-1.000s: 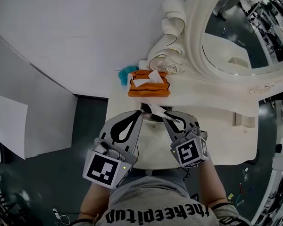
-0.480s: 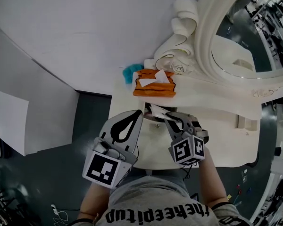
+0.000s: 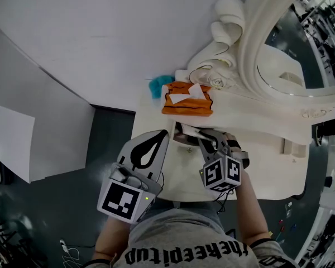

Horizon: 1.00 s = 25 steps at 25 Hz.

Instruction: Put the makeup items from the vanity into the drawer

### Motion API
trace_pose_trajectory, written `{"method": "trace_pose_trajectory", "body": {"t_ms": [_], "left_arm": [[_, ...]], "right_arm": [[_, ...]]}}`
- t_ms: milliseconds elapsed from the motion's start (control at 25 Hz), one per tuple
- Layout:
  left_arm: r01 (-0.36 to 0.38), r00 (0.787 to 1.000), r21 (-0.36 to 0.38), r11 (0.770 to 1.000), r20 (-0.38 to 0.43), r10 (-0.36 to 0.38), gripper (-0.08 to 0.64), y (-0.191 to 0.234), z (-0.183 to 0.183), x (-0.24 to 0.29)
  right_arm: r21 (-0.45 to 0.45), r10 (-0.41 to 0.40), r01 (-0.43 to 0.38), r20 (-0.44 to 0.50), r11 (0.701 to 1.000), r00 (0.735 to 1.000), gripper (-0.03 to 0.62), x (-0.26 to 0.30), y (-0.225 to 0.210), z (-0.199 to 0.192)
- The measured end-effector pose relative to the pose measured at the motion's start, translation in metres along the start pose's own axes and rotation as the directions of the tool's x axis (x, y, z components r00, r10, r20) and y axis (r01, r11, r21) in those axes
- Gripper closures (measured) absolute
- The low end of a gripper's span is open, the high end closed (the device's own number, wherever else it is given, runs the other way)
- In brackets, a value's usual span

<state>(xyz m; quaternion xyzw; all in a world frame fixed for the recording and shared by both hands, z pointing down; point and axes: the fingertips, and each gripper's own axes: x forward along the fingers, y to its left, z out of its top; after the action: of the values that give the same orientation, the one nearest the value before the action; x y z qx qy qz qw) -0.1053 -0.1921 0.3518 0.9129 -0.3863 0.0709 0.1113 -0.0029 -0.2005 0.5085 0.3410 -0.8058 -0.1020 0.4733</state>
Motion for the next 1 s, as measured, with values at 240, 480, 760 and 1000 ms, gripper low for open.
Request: {"method": "trace_pose_trajectory", "body": {"t_ms": [240, 480, 760, 1000], "left_arm": [[-0.003, 1.000, -0.005, 1.000, -0.001, 0.003, 0.528, 0.0031, -0.0004, -0.0020], [-0.002, 1.000, -0.005, 1.000, 0.002, 0.002, 0.528, 0.0039, 0.0005, -0.0031], [-0.001, 1.000, -0.006, 1.000, 0.002, 0.001, 0.528, 0.0035, -0.0003, -0.0041], [0.003, 1.000, -0.001, 1.000, 0.006, -0.003, 0.528, 0.0005, 0.0003, -0.0053]], "right_arm": [[0.088, 0.083, -0.083, 0.004, 0.993, 0.997, 0.549, 0.0003, 0.0023, 0.0010], [0.201, 0.154, -0.154, 0.014, 0.967, 0.988, 0.521, 0.0003, 0.0014, 0.0028], [0.241, 0.182, -0.184, 0.031, 0.953, 0.983, 0.448, -0.0006, 0.0014, 0.0044], [0.259, 0.178, -0.181, 0.034, 0.949, 0.983, 0.396, -0.0049, 0.0006, 0.0020]]}}
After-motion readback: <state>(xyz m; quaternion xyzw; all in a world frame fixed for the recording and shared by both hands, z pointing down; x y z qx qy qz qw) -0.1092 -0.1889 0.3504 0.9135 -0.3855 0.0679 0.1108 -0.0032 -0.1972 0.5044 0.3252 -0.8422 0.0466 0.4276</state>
